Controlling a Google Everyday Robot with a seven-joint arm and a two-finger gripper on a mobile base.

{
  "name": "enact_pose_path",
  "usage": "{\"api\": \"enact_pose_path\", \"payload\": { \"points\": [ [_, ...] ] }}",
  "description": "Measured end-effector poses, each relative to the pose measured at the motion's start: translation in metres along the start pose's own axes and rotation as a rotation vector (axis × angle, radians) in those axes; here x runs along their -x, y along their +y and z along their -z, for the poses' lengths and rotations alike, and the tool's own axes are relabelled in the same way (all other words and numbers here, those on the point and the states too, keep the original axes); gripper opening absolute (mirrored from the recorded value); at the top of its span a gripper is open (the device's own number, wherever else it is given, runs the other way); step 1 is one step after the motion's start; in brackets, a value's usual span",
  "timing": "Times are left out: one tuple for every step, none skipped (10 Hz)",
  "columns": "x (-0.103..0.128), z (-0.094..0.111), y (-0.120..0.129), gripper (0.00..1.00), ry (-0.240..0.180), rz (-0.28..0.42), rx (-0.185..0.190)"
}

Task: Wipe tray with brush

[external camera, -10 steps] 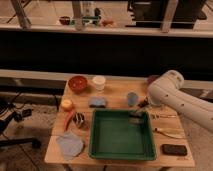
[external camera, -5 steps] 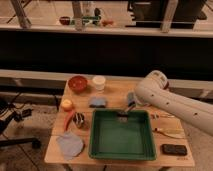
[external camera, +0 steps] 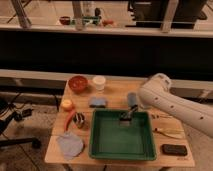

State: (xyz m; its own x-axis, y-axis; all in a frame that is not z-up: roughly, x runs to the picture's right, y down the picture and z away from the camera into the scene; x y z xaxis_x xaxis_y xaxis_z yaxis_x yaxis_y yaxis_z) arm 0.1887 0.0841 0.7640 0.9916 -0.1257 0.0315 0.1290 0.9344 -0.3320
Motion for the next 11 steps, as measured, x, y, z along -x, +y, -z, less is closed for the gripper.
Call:
{"api": "enact_pose_path", "payload": {
  "points": [
    [0.017,0.002,0.0,0.0,-0.03,0.027,0.01],
    [0.022,0.003,0.0,0.0,-0.044,0.036,0.014],
    [0.029,0.005,0.001,0.0,-0.063,0.048,0.018],
    [0.036,0.006,0.0,0.0,-0.079,0.06,0.019],
    [0.042,0.007,-0.001,0.0,-0.093,0.071,0.02],
    [0.048,0.006,-0.003,0.0,-0.106,0.083,0.02],
    [0.059,0.004,-0.007,0.0,-0.121,0.104,0.02],
    [0.069,0.002,-0.009,0.0,-0.134,0.12,0.021],
    [0.083,0.0,-0.014,0.0,-0.152,0.143,0.022],
    [0.092,-0.003,-0.019,0.0,-0.169,0.159,0.023],
    [0.093,-0.004,-0.022,0.0,-0.174,0.165,0.02]
  ]
}}
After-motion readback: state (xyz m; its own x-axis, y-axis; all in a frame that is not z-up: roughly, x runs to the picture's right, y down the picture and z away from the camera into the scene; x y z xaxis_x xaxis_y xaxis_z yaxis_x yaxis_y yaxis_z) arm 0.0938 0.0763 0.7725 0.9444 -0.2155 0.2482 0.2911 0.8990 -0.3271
